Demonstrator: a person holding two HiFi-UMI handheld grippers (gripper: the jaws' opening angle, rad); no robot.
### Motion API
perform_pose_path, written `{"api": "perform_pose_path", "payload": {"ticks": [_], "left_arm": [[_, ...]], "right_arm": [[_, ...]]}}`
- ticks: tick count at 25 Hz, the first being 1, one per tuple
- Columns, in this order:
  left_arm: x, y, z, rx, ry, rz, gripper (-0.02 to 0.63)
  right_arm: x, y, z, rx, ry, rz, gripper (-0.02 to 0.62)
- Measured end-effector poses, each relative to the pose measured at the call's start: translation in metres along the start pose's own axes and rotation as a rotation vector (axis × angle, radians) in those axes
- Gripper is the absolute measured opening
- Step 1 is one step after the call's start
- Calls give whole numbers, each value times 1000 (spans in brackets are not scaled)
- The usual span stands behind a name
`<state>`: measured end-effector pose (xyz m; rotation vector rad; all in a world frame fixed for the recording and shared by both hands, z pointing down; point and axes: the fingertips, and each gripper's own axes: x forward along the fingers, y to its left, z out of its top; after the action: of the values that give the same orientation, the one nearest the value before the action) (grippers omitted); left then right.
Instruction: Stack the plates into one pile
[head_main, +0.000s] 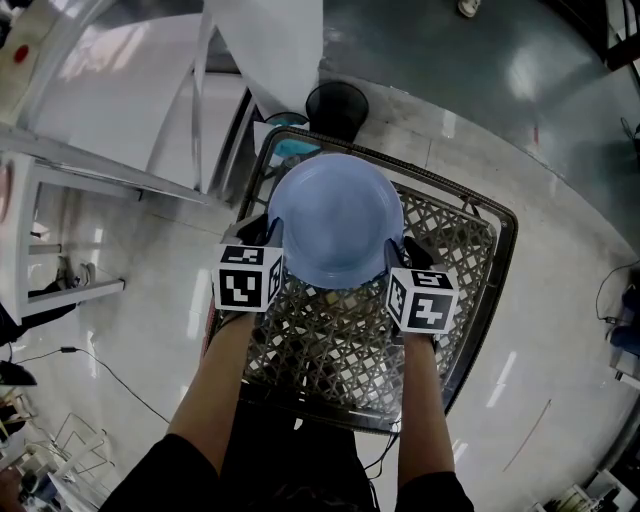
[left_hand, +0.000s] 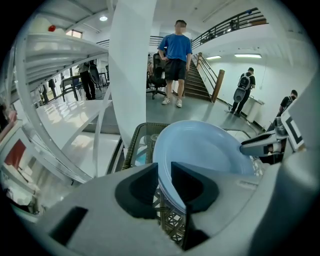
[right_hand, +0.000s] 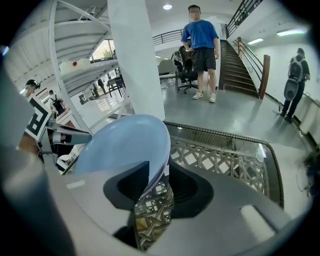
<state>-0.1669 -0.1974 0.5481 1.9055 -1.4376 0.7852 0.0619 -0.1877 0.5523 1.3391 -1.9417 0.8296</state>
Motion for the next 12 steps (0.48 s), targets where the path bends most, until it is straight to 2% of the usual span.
{"api": "perform_pose_path", "payload": {"ticks": [6, 12], "left_arm": [[-7, 1, 1, 5, -24, 3, 59], [-12, -2, 3, 14, -41, -6, 11]], "right_arm": [[-9, -3, 0, 18, -28, -6, 112], [-19, -2, 6, 18, -61, -14, 48]]}}
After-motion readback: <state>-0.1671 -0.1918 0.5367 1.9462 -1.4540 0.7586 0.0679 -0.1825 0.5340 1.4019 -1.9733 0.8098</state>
